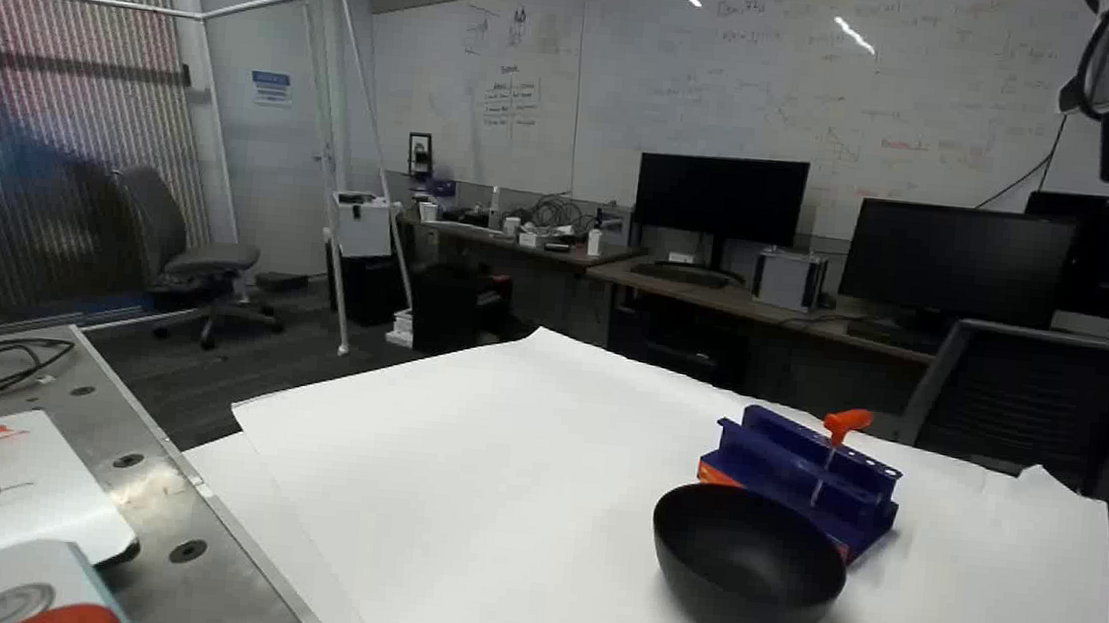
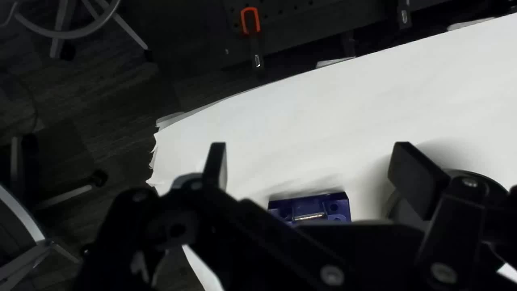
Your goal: Remove the wrench from the tool box and put it in the bowl
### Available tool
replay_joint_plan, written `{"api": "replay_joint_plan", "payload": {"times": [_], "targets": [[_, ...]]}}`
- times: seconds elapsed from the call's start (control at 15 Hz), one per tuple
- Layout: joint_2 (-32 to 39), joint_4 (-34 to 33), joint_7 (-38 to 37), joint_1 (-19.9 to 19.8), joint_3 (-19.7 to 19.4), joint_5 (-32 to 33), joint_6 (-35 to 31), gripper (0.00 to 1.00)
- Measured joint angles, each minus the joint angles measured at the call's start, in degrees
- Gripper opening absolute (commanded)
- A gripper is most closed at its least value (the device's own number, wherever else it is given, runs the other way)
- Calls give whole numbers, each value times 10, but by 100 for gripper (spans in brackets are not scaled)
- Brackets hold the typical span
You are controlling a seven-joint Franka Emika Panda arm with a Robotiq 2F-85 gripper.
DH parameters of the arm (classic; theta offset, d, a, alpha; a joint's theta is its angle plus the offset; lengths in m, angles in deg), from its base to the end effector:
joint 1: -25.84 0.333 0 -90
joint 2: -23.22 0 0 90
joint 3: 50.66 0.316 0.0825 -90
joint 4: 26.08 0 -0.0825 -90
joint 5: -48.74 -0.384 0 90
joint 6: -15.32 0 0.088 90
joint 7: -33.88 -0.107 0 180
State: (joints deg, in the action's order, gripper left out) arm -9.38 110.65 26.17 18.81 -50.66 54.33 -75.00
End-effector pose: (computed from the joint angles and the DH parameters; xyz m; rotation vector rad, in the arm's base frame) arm 0.3479 -0.0534 0.5055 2.9988 -0.3690 -0.3650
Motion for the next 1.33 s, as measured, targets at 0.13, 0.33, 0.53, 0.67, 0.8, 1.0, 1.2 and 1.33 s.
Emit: {"api": "replay_joint_plan", "payload": {"times": [0.13, 0.33, 0.53, 0.67, 0.8, 1.0, 1.2, 1.33], "targets": [[-1, -5, 0, 0, 0, 0, 0, 100], [2, -6, -17, 0, 1, -2, -2, 100], [50, -20, -132, 1, 22, -33, -54, 100], [110, -46, -215, 2, 46, -53, -101, 100], [179, -82, -298, 4, 64, -58, -144, 100], [270, -136, -402, 7, 65, -58, -182, 100], [334, -174, -476, 8, 43, -58, -191, 100], [363, -185, -511, 8, 21, -62, -192, 100]]}}
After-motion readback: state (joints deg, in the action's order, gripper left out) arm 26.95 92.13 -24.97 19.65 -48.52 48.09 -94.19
